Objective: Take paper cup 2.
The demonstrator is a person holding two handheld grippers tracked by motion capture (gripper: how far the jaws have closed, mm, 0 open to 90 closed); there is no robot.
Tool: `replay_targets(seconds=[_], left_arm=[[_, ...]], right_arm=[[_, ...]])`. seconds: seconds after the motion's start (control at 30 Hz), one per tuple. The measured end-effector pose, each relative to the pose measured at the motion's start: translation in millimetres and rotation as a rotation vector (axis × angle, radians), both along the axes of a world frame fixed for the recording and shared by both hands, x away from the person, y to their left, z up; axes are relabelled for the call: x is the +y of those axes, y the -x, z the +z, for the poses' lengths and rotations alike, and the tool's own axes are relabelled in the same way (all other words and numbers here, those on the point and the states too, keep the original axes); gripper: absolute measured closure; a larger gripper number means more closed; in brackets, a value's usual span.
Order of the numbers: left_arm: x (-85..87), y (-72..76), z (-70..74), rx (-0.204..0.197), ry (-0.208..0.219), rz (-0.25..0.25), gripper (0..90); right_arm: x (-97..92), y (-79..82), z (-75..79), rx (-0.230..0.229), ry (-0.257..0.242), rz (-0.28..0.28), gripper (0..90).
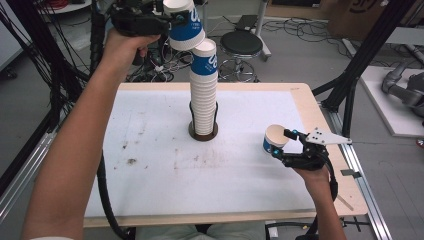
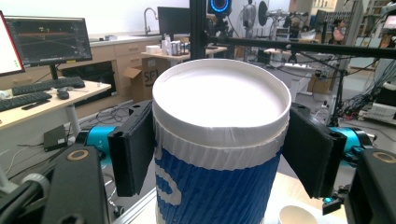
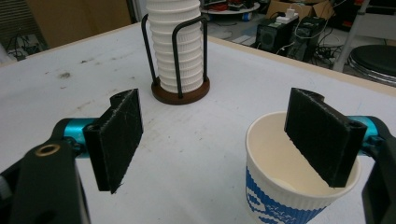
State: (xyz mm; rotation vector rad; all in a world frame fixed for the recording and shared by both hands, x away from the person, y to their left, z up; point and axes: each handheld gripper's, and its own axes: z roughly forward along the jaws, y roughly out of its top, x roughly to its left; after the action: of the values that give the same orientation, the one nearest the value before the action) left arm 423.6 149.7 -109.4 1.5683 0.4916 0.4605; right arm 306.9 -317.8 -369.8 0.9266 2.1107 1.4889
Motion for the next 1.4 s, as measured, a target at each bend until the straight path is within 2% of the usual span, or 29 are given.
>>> replay_targets(seconds=[0.27, 0.53, 0.73, 1.03, 1.17, 1.4], left_arm=[[29.8, 12.6, -7.7, -0.007, 0.019, 0.006, 30.2], [51.5, 21.8, -28.6, 0.007, 0.020, -0.003, 30.2], [60.9, 29.8, -56.2, 0.021, 0.025, -0.040, 30.2], [64.5, 43.6, -107.6, 0.036, 0.003, -0.104, 30.1], [67.7, 50.4, -130.3, 0.047, 0.014, -0.118, 30.1], [64.4, 63.8, -156.5, 0.050, 0.001, -0.144, 30.1]], right_arm=[[3.8, 0.2, -0.1, 0.001, 0.004, 0.006, 20.0], [8.4, 0.5, 0.0, -0.003, 0.008, 0.020, 20.0], [12.7, 1.3, -0.9, -0.007, 0.005, 0.036, 20.0], [22.4, 1.7, -3.3, 0.000, 0.006, 0.068, 20.0], [24.9, 1.0, -5.3, 0.001, 0.009, 0.073, 20.0], [28.7, 0.8, -7.8, 0.014, 0.011, 0.081, 20.0]])
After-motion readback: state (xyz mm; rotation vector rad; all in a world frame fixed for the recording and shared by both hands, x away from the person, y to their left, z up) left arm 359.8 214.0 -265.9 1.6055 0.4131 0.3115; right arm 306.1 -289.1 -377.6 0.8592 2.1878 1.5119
